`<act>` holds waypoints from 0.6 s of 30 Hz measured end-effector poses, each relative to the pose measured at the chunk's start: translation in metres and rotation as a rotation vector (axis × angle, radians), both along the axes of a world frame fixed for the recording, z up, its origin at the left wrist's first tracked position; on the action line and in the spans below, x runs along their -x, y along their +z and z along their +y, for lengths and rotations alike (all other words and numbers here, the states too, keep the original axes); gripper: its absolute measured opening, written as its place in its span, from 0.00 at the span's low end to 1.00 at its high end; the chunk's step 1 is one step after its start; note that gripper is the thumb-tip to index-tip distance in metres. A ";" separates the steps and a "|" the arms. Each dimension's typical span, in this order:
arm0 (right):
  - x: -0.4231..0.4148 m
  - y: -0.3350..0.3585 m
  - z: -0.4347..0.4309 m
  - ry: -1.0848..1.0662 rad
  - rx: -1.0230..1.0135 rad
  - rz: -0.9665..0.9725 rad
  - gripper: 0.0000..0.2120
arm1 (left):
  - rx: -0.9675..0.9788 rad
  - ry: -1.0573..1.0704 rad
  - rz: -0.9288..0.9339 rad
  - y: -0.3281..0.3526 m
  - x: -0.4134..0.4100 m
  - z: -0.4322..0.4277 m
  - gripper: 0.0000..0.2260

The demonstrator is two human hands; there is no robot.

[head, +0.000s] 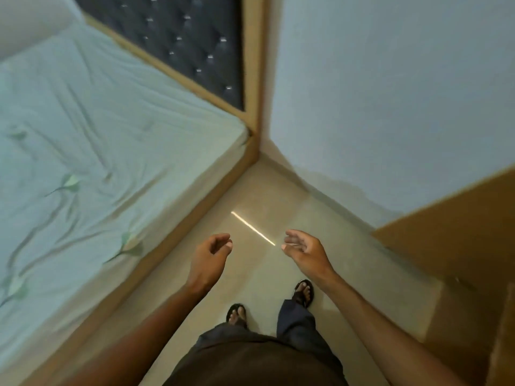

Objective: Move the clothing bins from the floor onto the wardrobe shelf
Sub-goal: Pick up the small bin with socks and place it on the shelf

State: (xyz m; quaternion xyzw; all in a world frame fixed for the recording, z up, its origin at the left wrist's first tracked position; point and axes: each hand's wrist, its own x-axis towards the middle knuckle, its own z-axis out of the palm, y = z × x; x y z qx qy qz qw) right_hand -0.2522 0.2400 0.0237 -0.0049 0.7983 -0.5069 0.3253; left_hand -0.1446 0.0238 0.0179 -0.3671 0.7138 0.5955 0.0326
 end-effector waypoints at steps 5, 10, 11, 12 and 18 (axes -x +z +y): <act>-0.022 0.001 -0.115 0.352 0.005 -0.018 0.22 | 0.053 0.392 -0.028 0.002 -0.091 -0.079 0.09; -0.050 -0.003 -0.212 0.762 -0.011 0.018 0.22 | 0.039 0.756 -0.059 0.005 -0.173 -0.105 0.11; -0.056 -0.005 -0.229 0.830 -0.011 0.021 0.22 | 0.031 0.822 -0.060 0.004 -0.187 -0.107 0.11; -0.064 -0.008 -0.250 0.915 -0.008 0.020 0.21 | 0.027 0.908 -0.067 0.003 -0.204 -0.107 0.11; -0.132 -0.013 -0.340 1.313 0.000 0.043 0.22 | -0.007 1.253 -0.108 -0.008 -0.281 -0.098 0.12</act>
